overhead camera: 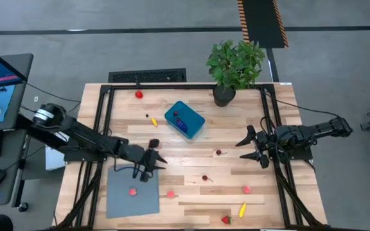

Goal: Pick and placing Produce into tupperware
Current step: Put the apricot into the container

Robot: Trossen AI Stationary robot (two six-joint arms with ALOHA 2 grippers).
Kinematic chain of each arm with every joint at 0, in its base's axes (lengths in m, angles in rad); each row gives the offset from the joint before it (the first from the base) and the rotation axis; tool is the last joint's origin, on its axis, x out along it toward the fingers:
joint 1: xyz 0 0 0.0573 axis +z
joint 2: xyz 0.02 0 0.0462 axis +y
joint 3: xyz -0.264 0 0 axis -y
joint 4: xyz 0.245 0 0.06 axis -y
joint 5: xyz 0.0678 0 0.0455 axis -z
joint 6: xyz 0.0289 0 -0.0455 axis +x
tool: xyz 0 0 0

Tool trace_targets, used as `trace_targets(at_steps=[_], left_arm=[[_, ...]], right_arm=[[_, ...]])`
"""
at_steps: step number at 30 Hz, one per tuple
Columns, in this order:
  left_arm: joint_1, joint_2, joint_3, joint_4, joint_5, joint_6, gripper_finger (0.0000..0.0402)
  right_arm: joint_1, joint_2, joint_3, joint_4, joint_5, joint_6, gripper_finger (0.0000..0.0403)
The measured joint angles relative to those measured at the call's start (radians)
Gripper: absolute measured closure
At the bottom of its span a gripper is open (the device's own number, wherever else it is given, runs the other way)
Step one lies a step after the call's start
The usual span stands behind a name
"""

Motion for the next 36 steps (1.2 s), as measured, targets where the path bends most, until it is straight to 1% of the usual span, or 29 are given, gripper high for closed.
trace_targets(at_steps=[3,5,6,10,13,16,19,25,29,30,36], left_arm=[[-0.024,0.109,0.080,-0.012,-0.002,-0.007,0.0268],[-0.039,0.167,0.139,-0.062,0.012,-0.014,0.0252],[-0.048,0.192,0.176,-0.114,0.021,-0.020,0.0245],[-0.076,0.270,0.303,-0.305,0.043,-0.082,0.0227],[-0.095,0.292,0.369,-0.344,0.083,-0.089,0.0221],[-0.113,0.291,0.394,-0.367,0.116,-0.114,0.0221],[-0.131,0.290,0.405,-0.382,0.116,-0.188,0.0220],[-0.178,0.310,0.408,-0.393,0.097,-0.251,0.0220],[-0.198,0.327,0.407,-0.373,0.060,-0.259,0.0220],[-0.200,0.337,0.408,-0.343,0.051,-0.260,0.0220],[-0.205,0.409,0.421,-0.346,0.055,-0.262,0.0220]], right_arm=[[0.005,0.000,0.000,0.000,0.000,0.000,0.0122],[0.011,0.000,0.000,0.000,0.000,0.000,0.0122],[0.013,0.000,0.000,0.000,0.000,0.000,0.0122],[0.026,0.000,0.000,0.000,0.000,0.000,0.0122],[0.027,0.000,0.000,0.000,0.000,0.000,0.0122],[0.026,0.003,0.000,0.000,0.000,0.000,0.0122],[0.026,0.009,0.000,0.000,0.000,0.000,0.0122],[0.026,0.022,0.000,0.000,0.000,0.000,0.0122],[0.026,0.022,0.000,0.000,0.000,0.001,0.0122],[0.026,0.022,0.000,0.000,0.000,0.001,0.0122],[0.027,0.021,0.000,0.000,0.000,0.007,0.0122]])
